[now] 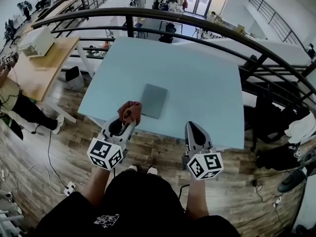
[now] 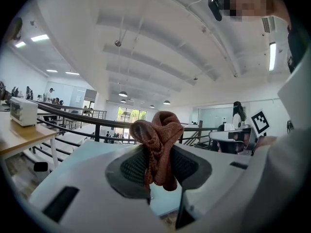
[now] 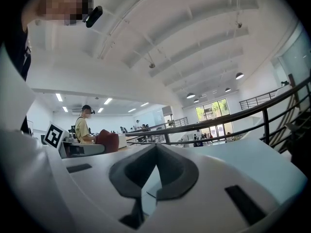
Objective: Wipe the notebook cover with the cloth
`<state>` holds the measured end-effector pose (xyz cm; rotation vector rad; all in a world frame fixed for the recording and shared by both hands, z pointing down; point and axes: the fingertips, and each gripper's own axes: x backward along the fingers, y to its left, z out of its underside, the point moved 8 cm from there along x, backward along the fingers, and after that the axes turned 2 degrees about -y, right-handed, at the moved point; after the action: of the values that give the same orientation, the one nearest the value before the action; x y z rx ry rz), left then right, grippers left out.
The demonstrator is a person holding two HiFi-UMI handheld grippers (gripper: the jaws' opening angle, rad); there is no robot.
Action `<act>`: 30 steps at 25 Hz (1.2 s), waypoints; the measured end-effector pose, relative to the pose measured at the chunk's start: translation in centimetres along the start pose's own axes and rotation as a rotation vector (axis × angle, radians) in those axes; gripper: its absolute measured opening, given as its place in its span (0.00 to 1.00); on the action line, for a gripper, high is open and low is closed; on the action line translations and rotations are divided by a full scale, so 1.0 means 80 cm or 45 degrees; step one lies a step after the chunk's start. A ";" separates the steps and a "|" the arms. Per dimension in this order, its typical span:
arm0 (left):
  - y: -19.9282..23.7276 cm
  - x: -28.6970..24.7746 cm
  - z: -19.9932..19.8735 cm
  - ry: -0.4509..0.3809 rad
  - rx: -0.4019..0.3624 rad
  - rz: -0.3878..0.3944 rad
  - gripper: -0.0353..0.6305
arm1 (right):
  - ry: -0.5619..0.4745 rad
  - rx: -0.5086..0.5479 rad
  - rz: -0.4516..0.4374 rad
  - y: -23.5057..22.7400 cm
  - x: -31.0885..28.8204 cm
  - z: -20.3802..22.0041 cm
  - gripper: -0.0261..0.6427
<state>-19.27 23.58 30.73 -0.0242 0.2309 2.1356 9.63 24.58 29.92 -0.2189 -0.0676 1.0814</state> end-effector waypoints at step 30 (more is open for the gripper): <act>-0.026 -0.013 0.015 0.057 -0.005 -0.025 0.25 | 0.039 -0.064 -0.052 -0.029 0.001 0.020 0.04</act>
<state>-16.90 24.00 31.74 -0.0768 0.2517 2.1178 11.41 23.87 31.95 -0.2785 -0.0717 1.0359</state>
